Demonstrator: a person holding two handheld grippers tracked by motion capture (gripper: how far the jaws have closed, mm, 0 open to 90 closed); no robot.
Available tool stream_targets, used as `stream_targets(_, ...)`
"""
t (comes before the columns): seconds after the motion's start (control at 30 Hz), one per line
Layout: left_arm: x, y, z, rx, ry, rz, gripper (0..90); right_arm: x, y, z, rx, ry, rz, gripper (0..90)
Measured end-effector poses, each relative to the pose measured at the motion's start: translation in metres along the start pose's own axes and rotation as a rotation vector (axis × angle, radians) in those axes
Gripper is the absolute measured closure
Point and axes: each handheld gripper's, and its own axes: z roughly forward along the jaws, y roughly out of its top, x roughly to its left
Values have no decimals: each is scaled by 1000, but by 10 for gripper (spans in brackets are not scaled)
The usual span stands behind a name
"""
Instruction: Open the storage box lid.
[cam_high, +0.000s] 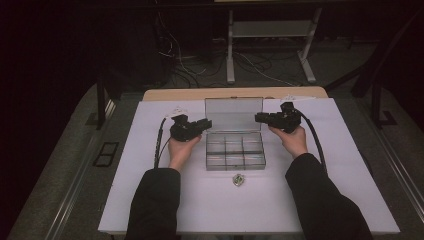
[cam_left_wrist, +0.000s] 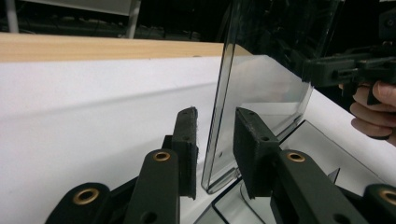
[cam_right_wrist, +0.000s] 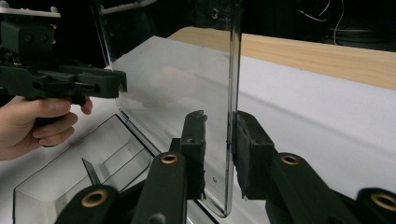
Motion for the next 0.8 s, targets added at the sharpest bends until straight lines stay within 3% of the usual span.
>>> stream_targets(0.33, 1, -3, 4, 9, -8, 13, 745, -1, 0, 2, 0, -18, 6, 749)
stream_targets(0.8, 6, -6, 6, -9, -20, -16, 764, -5, -4, 5, -1, -26, 40, 708)
